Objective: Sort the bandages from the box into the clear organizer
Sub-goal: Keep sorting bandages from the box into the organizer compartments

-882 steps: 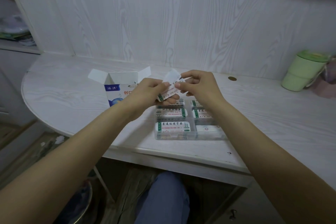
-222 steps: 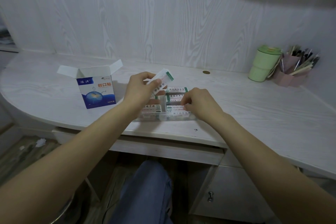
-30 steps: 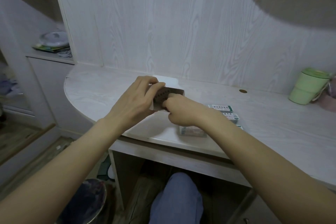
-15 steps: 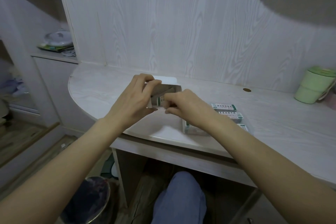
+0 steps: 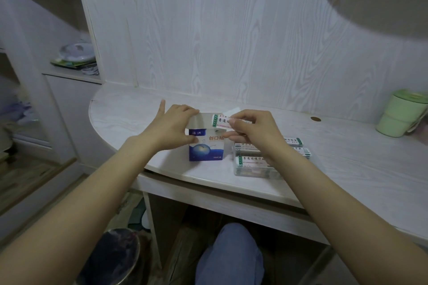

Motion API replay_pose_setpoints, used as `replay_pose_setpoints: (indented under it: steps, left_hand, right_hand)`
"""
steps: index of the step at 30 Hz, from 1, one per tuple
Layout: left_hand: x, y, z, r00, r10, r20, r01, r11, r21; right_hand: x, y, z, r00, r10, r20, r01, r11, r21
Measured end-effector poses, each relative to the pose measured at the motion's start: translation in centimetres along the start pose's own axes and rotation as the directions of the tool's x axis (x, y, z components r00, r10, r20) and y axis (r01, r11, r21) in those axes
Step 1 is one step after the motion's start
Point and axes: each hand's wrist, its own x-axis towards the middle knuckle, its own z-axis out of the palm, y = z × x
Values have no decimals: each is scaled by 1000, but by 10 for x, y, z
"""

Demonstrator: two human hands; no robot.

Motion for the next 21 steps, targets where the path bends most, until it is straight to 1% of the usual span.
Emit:
replay_pose_setpoints:
  steps: [4,6,7,9,11,12,13,16,21]
  left_hand:
    - [8,3,-5,996,-45,77,46,999,-4]
    - [8,9,-6,996,-39,76,35,998,42]
    - [7,14,-6,999,-20,47,17,998,55]
    - [4,30,-5,994,56,-95,-55,998,14]
    - [2,52,-2,948,166,-272,-189,980,-59]
    - [2,66,1,924,218,-314,-256,963,-86]
    - [3,80,4,911,260,-320,-306,946,-103]
    - [7,117,17,906,353,-236,-387,915,-116]
    - [15,154,34,925,379,-33,-380,919,-109]
  right_hand:
    - [-2,0,-10,998,-8,-66,0,993,-115]
    - [-5,1,-21,995,-11,-102,-4,990,-141]
    - [-8,1,-28,993,-13,-116,-6,987,-163]
    - [-14,3,-45,990,-25,-138,-5,977,-212]
    - [-19,9,-63,985,-53,-161,6,961,-277]
    - [-21,13,-74,982,-61,-178,2,949,-314]
    - [-24,16,-84,980,-63,-191,-7,938,-346]
    - [-30,29,-110,973,-54,-224,-45,910,-411]
    - [-33,50,-133,970,-23,-243,-98,875,-474]
